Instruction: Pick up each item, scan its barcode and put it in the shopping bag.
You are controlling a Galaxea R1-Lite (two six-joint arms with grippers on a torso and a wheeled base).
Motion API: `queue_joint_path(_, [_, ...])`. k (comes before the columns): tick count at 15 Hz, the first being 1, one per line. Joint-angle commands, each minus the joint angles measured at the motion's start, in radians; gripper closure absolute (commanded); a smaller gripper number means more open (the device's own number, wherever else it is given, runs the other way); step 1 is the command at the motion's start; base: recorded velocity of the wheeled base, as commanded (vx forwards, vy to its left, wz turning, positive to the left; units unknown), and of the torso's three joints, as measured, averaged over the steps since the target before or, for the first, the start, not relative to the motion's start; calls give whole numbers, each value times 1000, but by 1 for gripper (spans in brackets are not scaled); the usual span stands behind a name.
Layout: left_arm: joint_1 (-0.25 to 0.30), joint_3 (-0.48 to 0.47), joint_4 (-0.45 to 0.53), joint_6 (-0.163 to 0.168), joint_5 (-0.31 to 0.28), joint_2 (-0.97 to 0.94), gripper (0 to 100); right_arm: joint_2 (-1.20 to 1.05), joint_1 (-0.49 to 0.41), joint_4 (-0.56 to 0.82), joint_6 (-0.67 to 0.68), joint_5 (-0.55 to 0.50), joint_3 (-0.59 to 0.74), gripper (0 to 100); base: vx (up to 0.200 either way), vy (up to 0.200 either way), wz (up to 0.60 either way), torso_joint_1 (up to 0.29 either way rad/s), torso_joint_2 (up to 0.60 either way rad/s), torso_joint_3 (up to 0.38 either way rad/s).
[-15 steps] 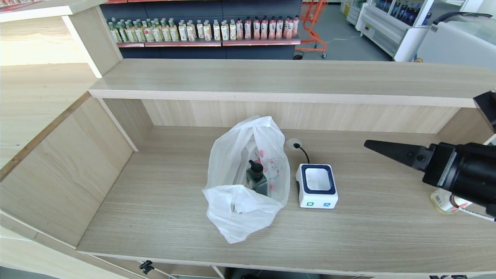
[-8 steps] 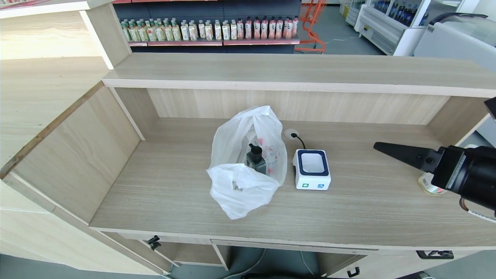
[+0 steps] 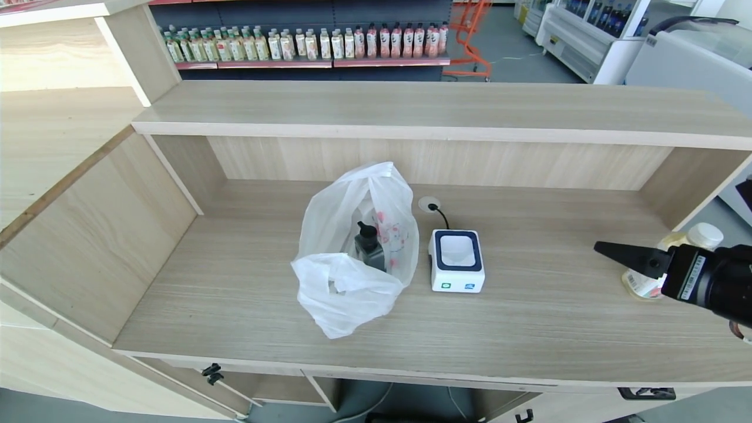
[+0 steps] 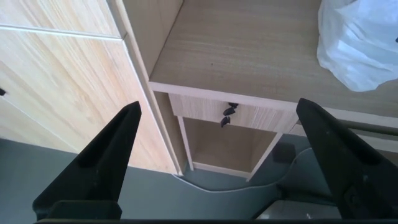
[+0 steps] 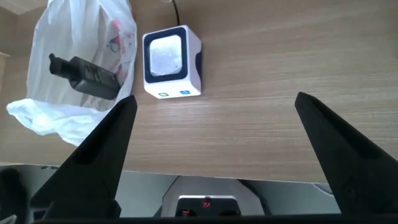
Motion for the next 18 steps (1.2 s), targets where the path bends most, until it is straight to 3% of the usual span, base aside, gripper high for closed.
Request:
queue_joint_path(1, [-2,0,0,-4,0,0,0,-17,-8,0,0,0,29,0,0,-200,0,2,2,2])
queue_joint_path(6, [-2,0,0,-8,0,0,0,-37,-8,1,0,-5,49,0,0,-200,0,1,1,3])
queue_joint_path(12, [-2,0,0,-8,0,0,0,-109,-8,119,0,-37,64,0,0,-200,0,2,3,4])
queue_joint_path(15, [-2,0,0,-1,0,0,0,-135,-8,161,-2,-111,92,0,0,-200,0,4,2,6])
queue_joint_path(18, [-2,0,0,1,0,0,0,-98,-28,192,-2,-207,84,0,0,0,0,0,0,0])
